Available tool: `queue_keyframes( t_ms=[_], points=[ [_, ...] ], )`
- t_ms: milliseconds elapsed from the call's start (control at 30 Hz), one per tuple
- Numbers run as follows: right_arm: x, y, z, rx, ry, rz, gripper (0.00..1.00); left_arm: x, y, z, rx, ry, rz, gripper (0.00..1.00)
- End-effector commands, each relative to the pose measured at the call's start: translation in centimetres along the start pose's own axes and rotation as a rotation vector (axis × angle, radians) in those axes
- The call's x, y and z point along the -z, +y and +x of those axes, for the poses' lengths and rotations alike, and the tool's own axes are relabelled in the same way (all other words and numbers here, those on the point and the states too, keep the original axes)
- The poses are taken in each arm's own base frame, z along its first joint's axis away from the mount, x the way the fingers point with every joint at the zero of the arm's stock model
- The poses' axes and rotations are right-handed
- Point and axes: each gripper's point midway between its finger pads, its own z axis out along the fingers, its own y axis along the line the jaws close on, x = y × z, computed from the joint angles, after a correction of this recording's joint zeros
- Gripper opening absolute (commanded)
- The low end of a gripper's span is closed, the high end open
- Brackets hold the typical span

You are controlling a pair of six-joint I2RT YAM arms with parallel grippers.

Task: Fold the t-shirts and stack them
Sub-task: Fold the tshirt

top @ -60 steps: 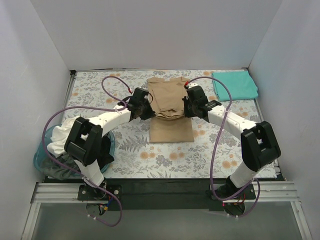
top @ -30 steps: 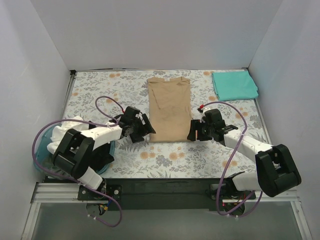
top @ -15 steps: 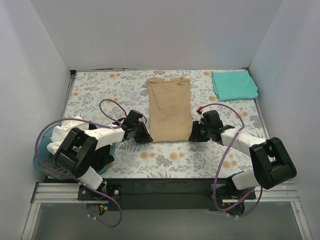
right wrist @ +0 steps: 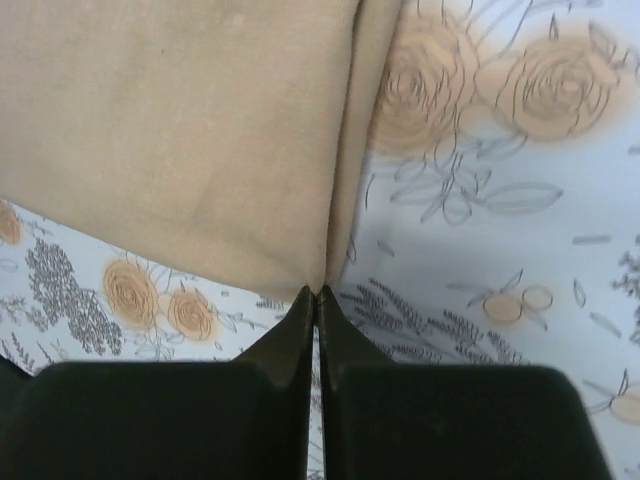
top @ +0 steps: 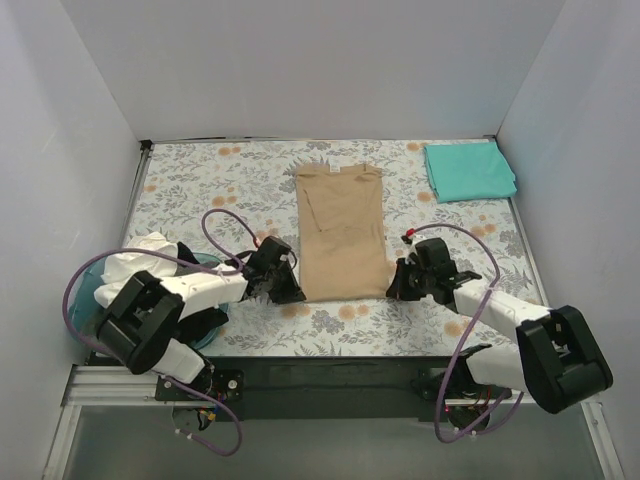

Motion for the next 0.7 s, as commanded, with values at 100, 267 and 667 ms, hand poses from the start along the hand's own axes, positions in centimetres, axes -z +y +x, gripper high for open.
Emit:
queue_keyframes(
  t_ms=[100, 267, 667],
  points=[
    [2.9, 1.4, 6.3, -0.028, 0.096, -0.078, 0.01, 4.2, 1.8, 4.9, -0.055, 0.008, -0.024, 0.00],
    [6.1, 3.2, 9.4, -0.039, 0.146, -0.131, 0.01, 7.4, 1.8, 7.9, -0.125, 0.023, 0.024, 0.00],
    [9.7, 7.4, 6.0, 0.092, 0.003, -0.204, 0.01, 11.0, -2.8, 9.1, -0.250, 0.014, 0.185, 0.00]
  ],
)
